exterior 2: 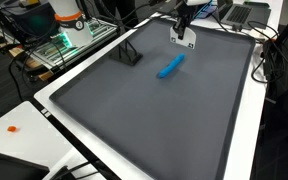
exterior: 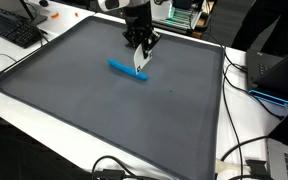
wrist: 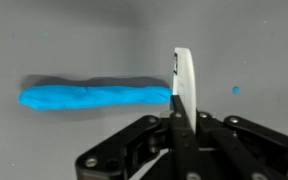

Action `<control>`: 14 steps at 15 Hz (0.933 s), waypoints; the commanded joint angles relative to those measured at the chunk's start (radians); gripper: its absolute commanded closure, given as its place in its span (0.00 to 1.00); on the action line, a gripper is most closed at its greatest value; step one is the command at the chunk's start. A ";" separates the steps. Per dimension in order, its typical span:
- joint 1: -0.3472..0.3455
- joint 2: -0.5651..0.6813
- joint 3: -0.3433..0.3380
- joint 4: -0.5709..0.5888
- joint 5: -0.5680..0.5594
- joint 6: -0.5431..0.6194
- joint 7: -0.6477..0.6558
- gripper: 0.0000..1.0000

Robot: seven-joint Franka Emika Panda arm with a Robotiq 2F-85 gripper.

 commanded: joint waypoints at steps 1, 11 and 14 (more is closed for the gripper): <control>0.015 0.033 -0.013 0.005 -0.042 0.026 0.000 0.99; 0.044 0.087 -0.031 0.020 -0.145 0.084 0.013 0.99; 0.051 0.099 -0.038 0.032 -0.171 0.089 0.018 0.99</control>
